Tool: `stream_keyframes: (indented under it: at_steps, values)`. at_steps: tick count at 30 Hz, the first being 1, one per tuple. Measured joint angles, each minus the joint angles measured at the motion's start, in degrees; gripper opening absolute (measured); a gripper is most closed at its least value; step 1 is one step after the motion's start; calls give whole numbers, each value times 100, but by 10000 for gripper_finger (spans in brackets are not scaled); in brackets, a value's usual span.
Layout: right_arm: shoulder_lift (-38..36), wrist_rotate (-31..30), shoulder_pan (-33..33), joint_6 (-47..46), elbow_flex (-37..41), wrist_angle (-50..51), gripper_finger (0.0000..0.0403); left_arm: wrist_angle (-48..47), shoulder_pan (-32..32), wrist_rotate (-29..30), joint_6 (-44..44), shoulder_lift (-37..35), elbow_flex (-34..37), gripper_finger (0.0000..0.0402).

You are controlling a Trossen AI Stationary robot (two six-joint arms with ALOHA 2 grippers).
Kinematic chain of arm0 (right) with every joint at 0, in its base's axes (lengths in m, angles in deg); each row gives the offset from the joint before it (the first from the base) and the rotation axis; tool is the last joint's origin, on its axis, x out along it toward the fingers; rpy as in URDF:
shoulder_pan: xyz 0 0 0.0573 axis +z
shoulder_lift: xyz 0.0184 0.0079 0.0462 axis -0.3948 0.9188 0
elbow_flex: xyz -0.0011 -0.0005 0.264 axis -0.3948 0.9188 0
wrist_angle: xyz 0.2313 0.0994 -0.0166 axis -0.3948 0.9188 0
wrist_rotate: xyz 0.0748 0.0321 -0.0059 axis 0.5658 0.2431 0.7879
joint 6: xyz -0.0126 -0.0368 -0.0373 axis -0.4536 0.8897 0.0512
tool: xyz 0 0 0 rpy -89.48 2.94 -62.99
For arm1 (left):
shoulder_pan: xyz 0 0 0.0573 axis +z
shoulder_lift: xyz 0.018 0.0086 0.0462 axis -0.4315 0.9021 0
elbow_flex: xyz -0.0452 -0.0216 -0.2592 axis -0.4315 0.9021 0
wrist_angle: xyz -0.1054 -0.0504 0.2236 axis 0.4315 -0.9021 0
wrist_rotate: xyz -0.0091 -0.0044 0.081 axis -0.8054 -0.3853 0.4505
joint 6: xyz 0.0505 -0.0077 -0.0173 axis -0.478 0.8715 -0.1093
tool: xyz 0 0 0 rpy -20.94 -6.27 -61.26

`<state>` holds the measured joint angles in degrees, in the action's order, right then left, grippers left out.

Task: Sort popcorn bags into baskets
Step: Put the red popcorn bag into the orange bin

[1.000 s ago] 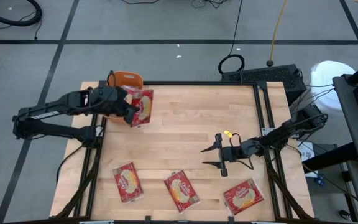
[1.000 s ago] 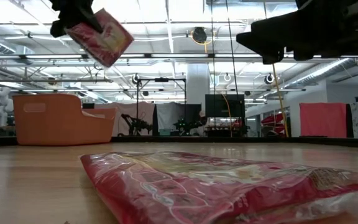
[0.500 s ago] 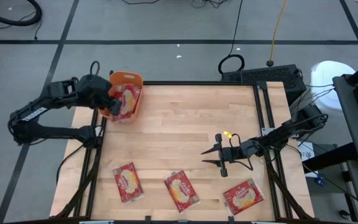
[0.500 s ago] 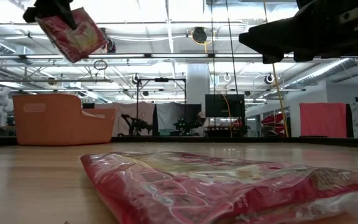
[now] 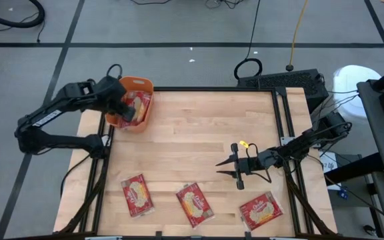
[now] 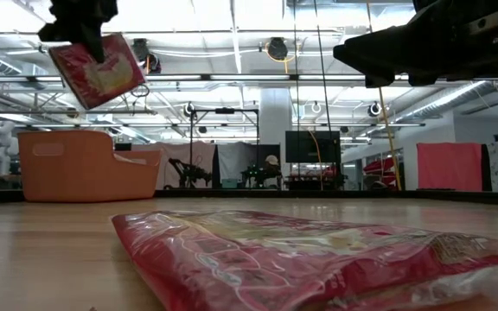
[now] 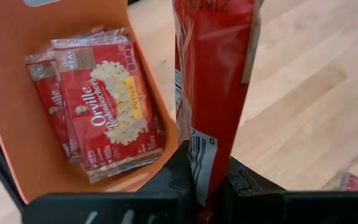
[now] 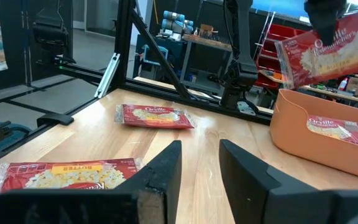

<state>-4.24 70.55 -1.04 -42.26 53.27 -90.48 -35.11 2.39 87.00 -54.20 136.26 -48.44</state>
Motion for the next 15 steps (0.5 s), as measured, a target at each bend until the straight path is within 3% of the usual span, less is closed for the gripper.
stream_keyframes:
  at_steps: [15]
  values:
    - [0,0,0,0,-1,86,99,381,1255,0,-1271,1314,4,26]
